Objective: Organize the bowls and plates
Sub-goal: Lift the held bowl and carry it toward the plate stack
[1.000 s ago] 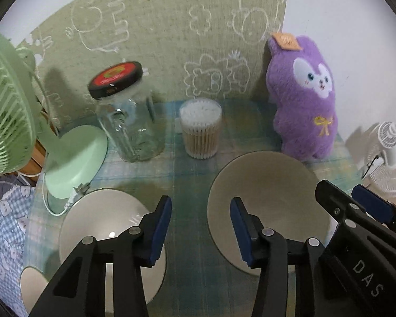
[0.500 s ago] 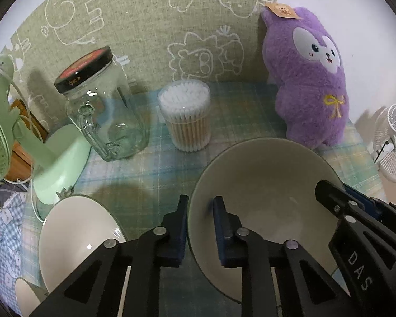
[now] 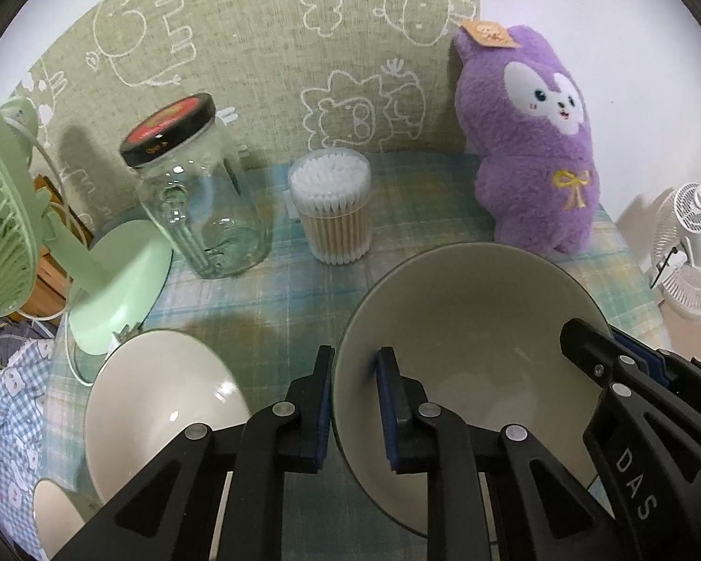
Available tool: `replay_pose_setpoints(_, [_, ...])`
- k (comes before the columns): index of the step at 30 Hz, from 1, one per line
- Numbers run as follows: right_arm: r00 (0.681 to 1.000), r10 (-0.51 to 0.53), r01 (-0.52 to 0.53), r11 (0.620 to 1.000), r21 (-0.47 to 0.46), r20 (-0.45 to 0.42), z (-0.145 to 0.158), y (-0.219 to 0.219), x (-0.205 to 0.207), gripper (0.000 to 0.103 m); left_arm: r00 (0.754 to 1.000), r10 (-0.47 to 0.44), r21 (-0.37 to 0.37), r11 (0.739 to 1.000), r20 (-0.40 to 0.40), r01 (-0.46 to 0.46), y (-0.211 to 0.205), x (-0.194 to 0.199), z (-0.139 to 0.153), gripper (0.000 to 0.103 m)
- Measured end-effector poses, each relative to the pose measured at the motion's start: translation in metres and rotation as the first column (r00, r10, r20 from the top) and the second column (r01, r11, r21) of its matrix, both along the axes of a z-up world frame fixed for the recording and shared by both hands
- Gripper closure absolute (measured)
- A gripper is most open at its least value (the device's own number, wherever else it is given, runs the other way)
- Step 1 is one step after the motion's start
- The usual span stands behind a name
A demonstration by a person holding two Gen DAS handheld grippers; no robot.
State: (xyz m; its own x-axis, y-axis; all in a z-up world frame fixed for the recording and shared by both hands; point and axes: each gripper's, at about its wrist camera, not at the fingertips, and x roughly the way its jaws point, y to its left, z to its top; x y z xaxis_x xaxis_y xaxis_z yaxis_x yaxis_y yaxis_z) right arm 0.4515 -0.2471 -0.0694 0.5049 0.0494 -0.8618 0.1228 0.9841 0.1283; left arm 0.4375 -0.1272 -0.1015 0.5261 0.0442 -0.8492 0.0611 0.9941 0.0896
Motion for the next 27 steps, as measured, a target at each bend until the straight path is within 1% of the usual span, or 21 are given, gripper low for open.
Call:
replay_pose_setpoints(10, [1.000,-0.009,0.010,1.000,-0.023,0.024,0.038,0.014,-0.057,0.087,1.000,-0.006,-0.027,1.000,0.025,0.007,0.012,-0.053,0.034,0.088])
replay_pose_setpoints(18, [0.999,-0.020,0.022,0.999,-0.032,0.048,0.064,0.040,-0.121,0.087,0.998,-0.020,-0.034,0.999,0.054,0.022,0.035,-0.116,0.060,0.088])
replay_pose_setpoints(23, [0.999,-0.012,0.014,0.999,-0.032,0.049,0.069,0.064,-0.168,0.088,0.998,-0.014,-0.032,0.999,0.055,0.016,0.056,-0.159,0.065,0.088])
replay_pose_setpoints(27, [0.999,-0.001,0.003,0.999,-0.034,0.053,0.066,0.082,-0.205,0.088,0.998,-0.014,-0.023,1.000,0.054,0.015,0.070,-0.195,0.063,0.088])
